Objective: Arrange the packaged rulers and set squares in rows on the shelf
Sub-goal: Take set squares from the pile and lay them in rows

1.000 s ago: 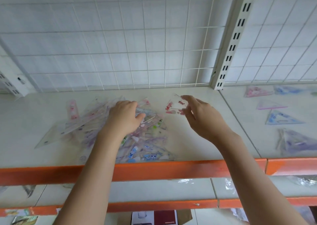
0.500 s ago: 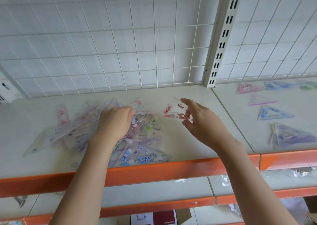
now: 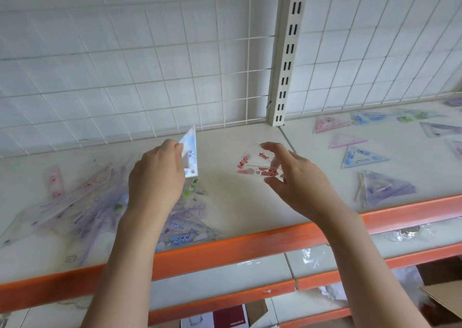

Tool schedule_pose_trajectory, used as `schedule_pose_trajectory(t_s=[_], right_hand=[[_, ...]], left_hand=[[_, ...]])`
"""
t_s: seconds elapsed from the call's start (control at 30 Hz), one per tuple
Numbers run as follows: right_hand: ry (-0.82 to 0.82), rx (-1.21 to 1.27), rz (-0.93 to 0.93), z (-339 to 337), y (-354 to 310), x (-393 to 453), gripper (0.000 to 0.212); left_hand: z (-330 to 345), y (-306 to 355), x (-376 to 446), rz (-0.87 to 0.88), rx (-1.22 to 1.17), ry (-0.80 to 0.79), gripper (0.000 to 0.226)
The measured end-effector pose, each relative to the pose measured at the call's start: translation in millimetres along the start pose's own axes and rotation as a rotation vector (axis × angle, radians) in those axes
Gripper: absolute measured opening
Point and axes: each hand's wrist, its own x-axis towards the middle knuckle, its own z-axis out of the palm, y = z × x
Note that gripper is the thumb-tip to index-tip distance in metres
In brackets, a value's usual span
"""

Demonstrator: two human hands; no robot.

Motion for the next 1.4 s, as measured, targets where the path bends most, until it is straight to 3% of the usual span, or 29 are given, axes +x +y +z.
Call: schedule_pose_trajectory(t_s=[0.37, 0.6, 0.77, 1.0, 1.17, 1.4], right_hand=[[0.062, 0.05, 0.135, -74, 111, -62, 0.056], [0.093, 0.035, 0.182, -129, 192, -113, 0.062], [0.055, 0.013, 0.206, -164, 238, -141, 0.066], [0.025, 0.074, 0.246, -187, 282, -157, 0.051], [0.054, 0.056, 0.222, -189, 302, -142, 0.055], [0.076, -0.123, 0.23, -189, 327, -105, 0.055]], left_hand=[[49, 141, -37, 0.018, -0.322, -0.056, 0.031], [71, 256, -59, 0.016, -0.407, -0.084, 0.048], [88, 316, -76, 0.039, -0.474, -0.069, 0.032], [107, 362, -79, 0.04, -0.584, -0.09, 0.024], [114, 378, -64, 0.021, -0.641, -0.131, 0.038], [140, 386, -20, -0.007, -0.764, -0.197, 0.036]])
